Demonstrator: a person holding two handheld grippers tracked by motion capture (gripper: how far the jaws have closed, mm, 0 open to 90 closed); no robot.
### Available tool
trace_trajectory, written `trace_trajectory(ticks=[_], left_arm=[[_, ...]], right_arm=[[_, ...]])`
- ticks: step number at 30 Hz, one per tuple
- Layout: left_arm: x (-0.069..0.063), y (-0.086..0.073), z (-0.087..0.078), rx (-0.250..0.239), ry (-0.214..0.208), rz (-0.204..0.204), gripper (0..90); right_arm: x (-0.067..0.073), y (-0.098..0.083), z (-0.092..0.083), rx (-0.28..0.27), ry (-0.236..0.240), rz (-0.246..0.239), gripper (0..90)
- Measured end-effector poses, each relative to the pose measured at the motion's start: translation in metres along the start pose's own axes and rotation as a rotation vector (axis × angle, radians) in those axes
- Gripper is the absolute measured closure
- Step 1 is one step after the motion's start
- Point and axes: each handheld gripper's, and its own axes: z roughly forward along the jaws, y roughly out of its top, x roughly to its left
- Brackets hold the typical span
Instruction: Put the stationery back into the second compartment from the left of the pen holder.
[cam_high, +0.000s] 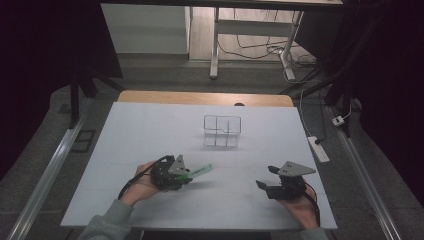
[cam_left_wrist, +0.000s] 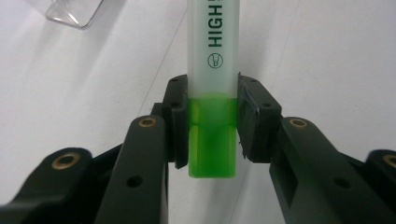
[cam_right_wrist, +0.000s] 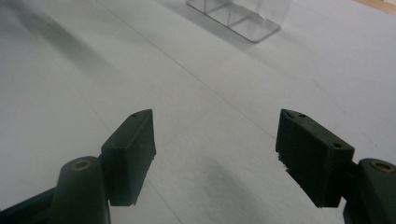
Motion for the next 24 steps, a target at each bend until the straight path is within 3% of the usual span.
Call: trace_trajectory(ticks=[4, 14, 24], left_arm=[[0.000, 0.002, 0.001, 0.002, 0.009, -0.005, 66.4], [-0.011, 0.016, 0.016, 0.030, -0.002, 0.041, 66.5], [-0.015, 0.022, 0.022, 0.037, -0.012, 0.059, 66.4]], right_arm=[[0.006, 0.004, 0.001, -0.009, 0.012, -0.016, 27.7], [0.020, 0.012, 0.001, -0.045, 0.019, -0.048, 29.2], [0.031, 0.028, 0.008, -0.033, 0.071, -0.072, 31.2]])
